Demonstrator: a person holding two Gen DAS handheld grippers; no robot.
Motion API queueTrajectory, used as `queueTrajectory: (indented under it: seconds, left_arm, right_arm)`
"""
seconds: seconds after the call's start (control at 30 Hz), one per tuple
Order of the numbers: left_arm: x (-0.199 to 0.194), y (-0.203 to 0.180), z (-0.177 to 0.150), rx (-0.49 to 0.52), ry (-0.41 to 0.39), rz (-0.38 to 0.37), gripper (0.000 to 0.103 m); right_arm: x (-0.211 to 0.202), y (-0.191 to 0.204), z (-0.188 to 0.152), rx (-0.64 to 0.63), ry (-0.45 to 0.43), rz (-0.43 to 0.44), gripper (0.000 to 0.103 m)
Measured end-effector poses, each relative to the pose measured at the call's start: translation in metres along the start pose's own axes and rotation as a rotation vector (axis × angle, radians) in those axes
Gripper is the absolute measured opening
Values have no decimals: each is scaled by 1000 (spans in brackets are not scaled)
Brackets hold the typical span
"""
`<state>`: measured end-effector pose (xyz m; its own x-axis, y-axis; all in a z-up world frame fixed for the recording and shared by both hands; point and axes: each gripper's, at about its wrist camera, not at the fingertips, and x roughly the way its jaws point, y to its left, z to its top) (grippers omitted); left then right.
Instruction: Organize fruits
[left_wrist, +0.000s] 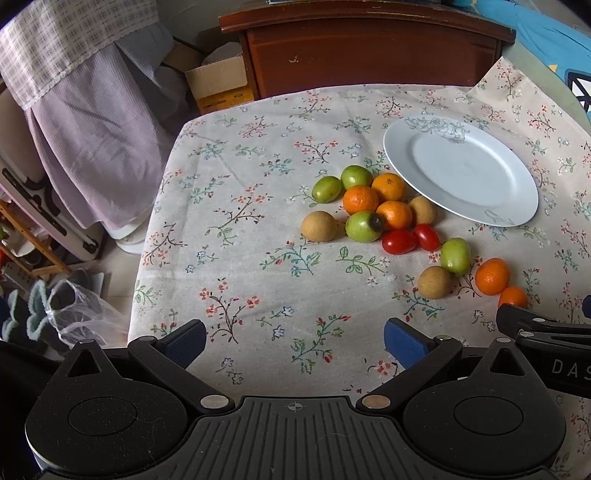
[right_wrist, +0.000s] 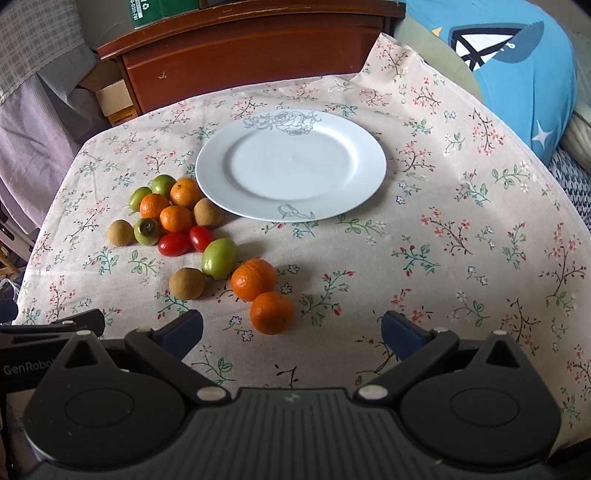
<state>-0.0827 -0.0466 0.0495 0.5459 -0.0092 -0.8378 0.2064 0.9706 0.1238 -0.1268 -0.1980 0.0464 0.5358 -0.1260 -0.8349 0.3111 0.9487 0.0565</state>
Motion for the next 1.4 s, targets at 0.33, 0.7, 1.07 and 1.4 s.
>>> queueTrajectory:
  seconds: [0.33, 0.7, 1.07, 1.4]
  left_arm:
    - [1, -8, 1, 12, 0, -38, 103]
    - [1, 0, 1, 30, -74, -94, 103]
    - [3, -10, -3, 90, -139, -150, 101]
    - [8, -12, -6, 123, -177, -206, 97]
  right_arm:
    - [-2, -10, -1, 12, 3, -15, 102]
    - [-24, -72, -10, 208, -30, 25, 102]
    - [-15, -45, -16, 133, -93, 202, 64]
    - [7, -28, -13, 79, -72, 223, 40]
